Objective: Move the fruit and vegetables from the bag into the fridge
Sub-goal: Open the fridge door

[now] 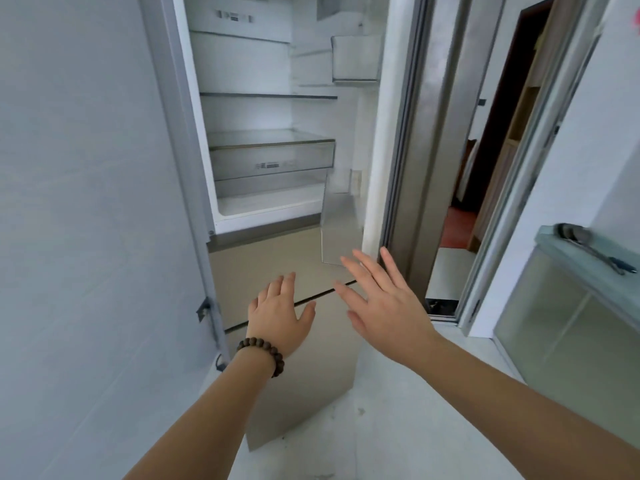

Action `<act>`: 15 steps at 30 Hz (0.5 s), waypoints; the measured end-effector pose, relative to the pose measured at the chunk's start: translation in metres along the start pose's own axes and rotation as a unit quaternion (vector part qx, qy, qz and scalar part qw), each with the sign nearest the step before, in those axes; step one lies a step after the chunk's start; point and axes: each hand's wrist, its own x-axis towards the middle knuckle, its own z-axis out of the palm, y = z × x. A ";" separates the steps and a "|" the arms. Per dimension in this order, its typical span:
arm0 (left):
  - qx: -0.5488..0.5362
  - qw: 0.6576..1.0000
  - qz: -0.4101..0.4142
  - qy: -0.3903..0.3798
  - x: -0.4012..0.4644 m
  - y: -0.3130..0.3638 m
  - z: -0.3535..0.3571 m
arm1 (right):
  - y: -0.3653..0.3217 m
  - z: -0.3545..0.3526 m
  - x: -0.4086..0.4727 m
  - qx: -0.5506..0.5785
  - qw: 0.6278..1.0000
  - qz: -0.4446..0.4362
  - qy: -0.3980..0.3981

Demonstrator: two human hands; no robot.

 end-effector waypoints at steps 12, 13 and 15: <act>-0.016 0.996 0.089 -0.004 0.036 0.048 0.007 | 0.060 0.030 0.006 -0.004 0.952 0.296 -0.079; -0.017 0.995 0.096 -0.009 0.041 0.051 0.009 | 0.070 0.031 0.000 -0.001 0.950 0.304 -0.064; -0.020 0.994 0.109 -0.021 0.052 0.056 0.015 | 0.089 0.031 -0.014 0.004 0.946 0.319 -0.055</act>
